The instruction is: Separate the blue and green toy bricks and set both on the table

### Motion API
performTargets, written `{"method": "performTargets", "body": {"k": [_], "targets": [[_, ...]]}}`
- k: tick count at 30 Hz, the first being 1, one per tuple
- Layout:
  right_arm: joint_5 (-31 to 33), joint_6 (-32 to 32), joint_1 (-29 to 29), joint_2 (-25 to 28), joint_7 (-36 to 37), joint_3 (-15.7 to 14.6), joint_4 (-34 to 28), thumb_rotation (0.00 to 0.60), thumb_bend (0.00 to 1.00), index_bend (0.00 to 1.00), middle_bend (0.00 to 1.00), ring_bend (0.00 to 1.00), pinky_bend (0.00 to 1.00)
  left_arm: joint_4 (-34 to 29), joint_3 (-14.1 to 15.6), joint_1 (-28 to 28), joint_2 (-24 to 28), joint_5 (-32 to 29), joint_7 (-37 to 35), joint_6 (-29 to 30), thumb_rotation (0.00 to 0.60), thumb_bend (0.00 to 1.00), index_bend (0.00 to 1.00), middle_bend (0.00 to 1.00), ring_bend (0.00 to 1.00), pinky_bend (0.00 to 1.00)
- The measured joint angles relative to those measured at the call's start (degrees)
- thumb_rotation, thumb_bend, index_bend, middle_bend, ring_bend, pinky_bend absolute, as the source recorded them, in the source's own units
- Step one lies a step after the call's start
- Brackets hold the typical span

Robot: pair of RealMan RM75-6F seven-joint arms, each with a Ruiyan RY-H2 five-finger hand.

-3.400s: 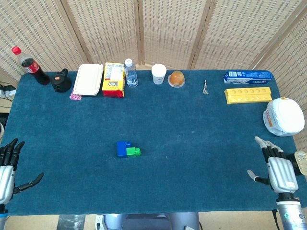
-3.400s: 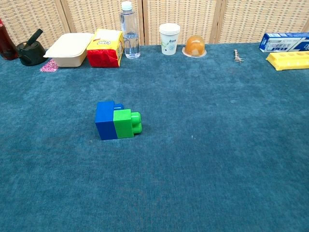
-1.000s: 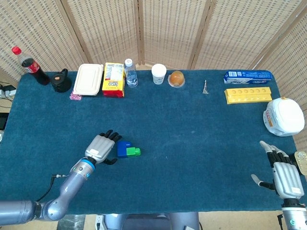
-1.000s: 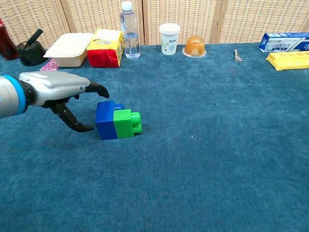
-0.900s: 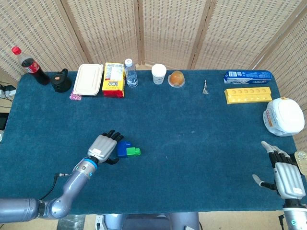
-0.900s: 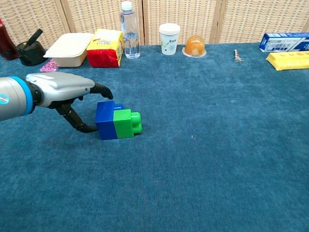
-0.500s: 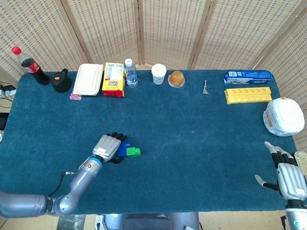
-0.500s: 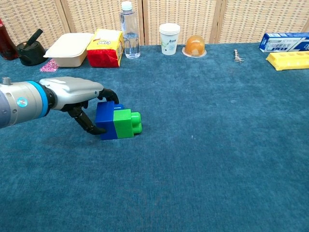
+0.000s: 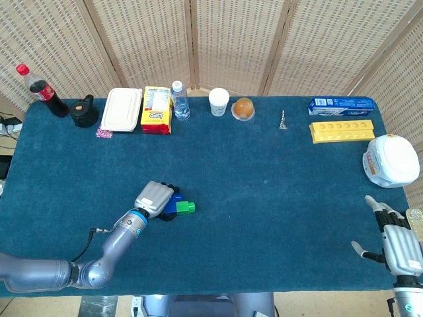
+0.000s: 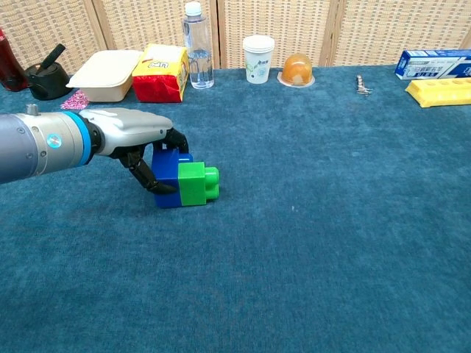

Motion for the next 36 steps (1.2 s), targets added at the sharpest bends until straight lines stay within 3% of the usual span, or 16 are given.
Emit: {"method": "performTargets", "body": {"k": [6,18,24,31,36], "targets": [[-0.30,-1.44,1.01,-0.08,2.34,0.36,-0.57,0.600,0.26,0.08,0.23,0.22,0.21,1.14,-0.91,-0.82,1.47,5.57,-5.08,-2.85,0.427,0.40,0.47,0.40,0.38,0.46],[-2.26,-6.58,5.68,-3.00,8.68,1.72,-1.54,0.600,0.25,0.17,0.31,0.37,0.42,6.53,-5.31,-5.43,2.21,19.44,-18.07,-12.00,0.427,0.40,0.50,0.41,0.39,0.45],[-1.26,-9.31,8.27,-5.50,14.18,3.25,-1.44,0.600,0.25,0.18,0.32,0.40,0.45,9.69,-7.04,-9.76,-0.02,21.31,-22.41,-16.96,0.430,0.40,0.50,0.42,0.39,0.43],[1.04,-12.04,10.99,-8.44,14.78,4.68,-0.46,0.600,0.25,0.21,0.36,0.45,0.50,13.02,-8.21,-14.75,-3.81,22.01,-24.39,-19.27,0.424,0.40,0.50,0.42,0.39,0.43],[2.24,-13.46,12.05,-9.46,14.46,4.94,-0.24,0.600,0.25,0.24,0.38,0.48,0.51,14.90,-9.16,-17.93,-6.10,19.27,-25.10,-20.10,0.426,0.40,0.50,0.42,0.39,0.43]]}}
